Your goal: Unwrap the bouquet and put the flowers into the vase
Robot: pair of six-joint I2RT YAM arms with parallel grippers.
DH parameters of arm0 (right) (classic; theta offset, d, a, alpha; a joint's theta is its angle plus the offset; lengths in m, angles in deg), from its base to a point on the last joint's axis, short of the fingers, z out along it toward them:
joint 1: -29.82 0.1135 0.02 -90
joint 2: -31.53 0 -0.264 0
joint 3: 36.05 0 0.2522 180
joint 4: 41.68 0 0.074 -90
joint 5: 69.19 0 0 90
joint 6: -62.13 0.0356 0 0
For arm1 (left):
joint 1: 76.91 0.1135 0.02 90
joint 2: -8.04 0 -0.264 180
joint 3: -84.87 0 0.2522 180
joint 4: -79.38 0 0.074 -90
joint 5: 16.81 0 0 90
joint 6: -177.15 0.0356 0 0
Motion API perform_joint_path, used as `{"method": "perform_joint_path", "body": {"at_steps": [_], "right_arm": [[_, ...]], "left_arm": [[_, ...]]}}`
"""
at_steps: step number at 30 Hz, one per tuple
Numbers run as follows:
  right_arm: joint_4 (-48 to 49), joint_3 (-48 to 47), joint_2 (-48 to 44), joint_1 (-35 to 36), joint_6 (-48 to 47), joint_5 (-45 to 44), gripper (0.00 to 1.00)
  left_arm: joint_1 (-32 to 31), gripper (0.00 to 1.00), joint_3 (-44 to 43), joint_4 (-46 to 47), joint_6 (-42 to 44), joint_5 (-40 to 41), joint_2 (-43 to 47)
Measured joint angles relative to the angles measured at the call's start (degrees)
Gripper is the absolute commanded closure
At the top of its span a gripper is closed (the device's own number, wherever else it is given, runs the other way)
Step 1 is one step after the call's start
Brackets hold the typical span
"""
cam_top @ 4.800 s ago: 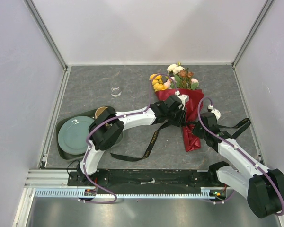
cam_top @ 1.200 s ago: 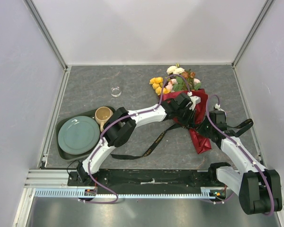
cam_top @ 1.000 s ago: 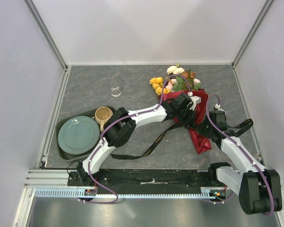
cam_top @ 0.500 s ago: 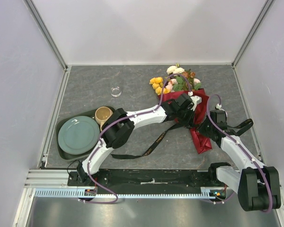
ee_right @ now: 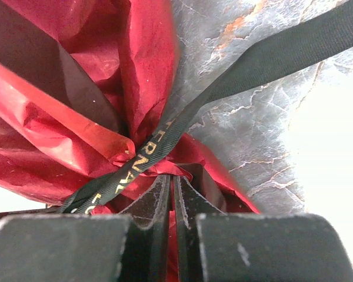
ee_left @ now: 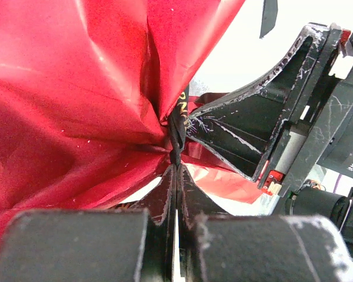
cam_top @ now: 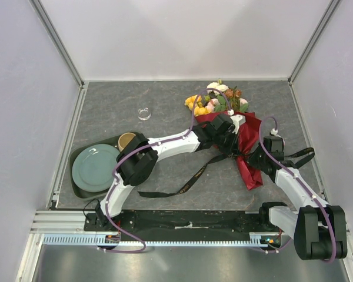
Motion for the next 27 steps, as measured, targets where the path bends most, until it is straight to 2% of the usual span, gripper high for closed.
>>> {"method": "perform_joint_path", "body": {"at_steps": [5, 12, 16, 27], "right_arm": [[0.0, 0.0, 0.0, -0.5, -1.0, 2.6, 0.84], [-1.4, -0.2, -2.2, -0.6, -2.9, 5.8, 0.83], [-3.3, -2.0, -2.7, -0.6, -3.5, 7.7, 0.78], [-3.5, -6.9, -1.1, -0.6, -3.4, 11.4, 0.73]], "left_arm": [[0.7, 0.98, 0.9, 1.0, -0.9, -1.1, 0.7], [1.5, 0.98, 2.2, 2.8, -2.1, -1.6, 1.0], [1.4, 0.98, 5.6, 4.5, -2.1, -1.7, 2.0], [1.4, 0.93, 6.1, 6.9, -3.7, -2.7, 2.0]]}}
